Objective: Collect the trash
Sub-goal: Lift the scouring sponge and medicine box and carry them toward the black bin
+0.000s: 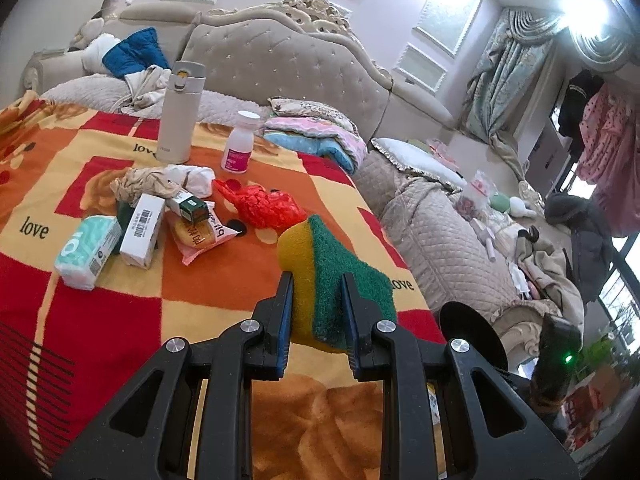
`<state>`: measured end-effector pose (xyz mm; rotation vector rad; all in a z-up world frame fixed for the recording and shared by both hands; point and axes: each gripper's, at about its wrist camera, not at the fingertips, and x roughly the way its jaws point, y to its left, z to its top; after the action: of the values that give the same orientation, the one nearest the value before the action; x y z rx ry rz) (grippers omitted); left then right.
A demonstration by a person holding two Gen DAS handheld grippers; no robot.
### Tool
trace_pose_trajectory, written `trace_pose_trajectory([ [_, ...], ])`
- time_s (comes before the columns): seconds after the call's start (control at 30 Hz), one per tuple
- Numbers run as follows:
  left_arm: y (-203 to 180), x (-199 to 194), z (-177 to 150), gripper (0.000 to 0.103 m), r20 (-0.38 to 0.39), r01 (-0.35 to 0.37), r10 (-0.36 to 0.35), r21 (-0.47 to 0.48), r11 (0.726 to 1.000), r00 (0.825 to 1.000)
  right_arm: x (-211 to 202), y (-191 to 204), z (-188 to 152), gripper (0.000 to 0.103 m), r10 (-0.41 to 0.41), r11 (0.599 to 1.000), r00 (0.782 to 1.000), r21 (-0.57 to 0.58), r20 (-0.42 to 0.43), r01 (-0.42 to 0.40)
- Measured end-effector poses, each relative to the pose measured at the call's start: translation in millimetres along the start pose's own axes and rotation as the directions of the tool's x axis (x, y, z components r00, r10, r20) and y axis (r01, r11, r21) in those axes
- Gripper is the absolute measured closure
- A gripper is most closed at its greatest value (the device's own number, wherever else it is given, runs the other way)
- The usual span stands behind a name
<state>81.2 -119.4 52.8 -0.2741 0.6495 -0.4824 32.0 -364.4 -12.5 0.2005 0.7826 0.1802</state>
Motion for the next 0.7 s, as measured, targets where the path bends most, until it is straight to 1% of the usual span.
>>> trace_pose_trajectory([
  [0.1, -1, 2, 0, 0.083, -0.001, 0.000, 0.000, 0.005, 1.000, 1.000, -15, -7, 2, 0.087, 0.008, 0.999, 0.998, 0.043, 0.060, -0.011],
  [0.17, -1, 3, 1, 0.083, -0.002, 0.002, -0.002, -0.006, 1.000, 1.000, -23, -12, 2, 0.087, 0.046, 0.997, 0.995, 0.063, 0.086, -0.052],
  [0.2, 0, 3, 1, 0.083, -0.003, 0.003, -0.003, -0.012, 1.000, 1.000, -24, -9, 2, 0.087, 0.055, 0.997, 0.994, 0.054, 0.093, -0.060],
  [0.23, 1, 4, 1, 0.083, -0.006, 0.005, -0.005, -0.020, 1.000, 1.000, -26, -4, 2, 0.083, 0.056, 0.998, 0.993, 0.028, 0.104, -0.059],
  [0.27, 2, 5, 1, 0.083, -0.007, 0.005, -0.005, -0.023, 1.000, 1.000, -26, 3, 2, 0.076, 0.048, 0.999, 0.994, -0.003, 0.102, -0.047],
  [0.3, 3, 5, 1, 0.083, -0.008, 0.004, -0.004, -0.025, 1.000, 1.000, -24, 9, 1, 0.056, 0.028, 0.999, 0.995, -0.034, 0.092, -0.025],
  [0.33, 3, 5, 1, 0.083, -0.010, 0.003, -0.003, -0.027, 1.000, 1.000, -21, 15, 0, 0.049, 0.012, 0.998, 0.996, -0.063, 0.086, -0.006],
  [0.4, 4, 5, 1, 0.083, -0.011, 0.004, -0.004, -0.028, 1.000, 1.000, -11, 23, -3, 0.049, 0.007, 0.993, 0.999, -0.116, 0.050, -0.002],
  [0.5, 6, 5, 1, 0.083, -0.016, 0.007, -0.008, -0.034, 0.999, 1.000, 8, 28, -8, 0.048, -0.029, 0.986, 0.999, -0.164, -0.023, 0.024],
  [0.53, 7, 4, 0, 0.083, -0.016, 0.006, -0.007, -0.036, 0.999, 1.000, 12, 29, -10, 0.052, -0.071, 0.980, 0.997, -0.187, -0.032, 0.064],
  [0.57, 8, 4, 0, 0.083, -0.017, 0.006, -0.007, -0.038, 0.999, 1.000, 14, 28, -10, 0.055, -0.090, 0.979, 0.995, -0.186, -0.036, 0.081],
  [0.6, 9, 4, 0, 0.083, -0.017, 0.007, -0.008, -0.041, 0.999, 1.000, 12, 24, -10, 0.057, -0.071, 0.985, 0.997, -0.161, -0.030, 0.065],
  [0.63, 10, 4, 0, 0.083, -0.017, 0.007, -0.008, -0.044, 0.999, 1.000, 7, 19, -8, 0.073, -0.045, 0.990, 0.999, -0.133, -0.016, 0.043],
  [0.7, 11, 4, -1, 0.083, -0.020, 0.012, -0.013, -0.050, 0.999, 1.000, -3, 13, -5, 0.076, -0.030, 0.995, 0.999, -0.093, 0.027, 0.032],
])
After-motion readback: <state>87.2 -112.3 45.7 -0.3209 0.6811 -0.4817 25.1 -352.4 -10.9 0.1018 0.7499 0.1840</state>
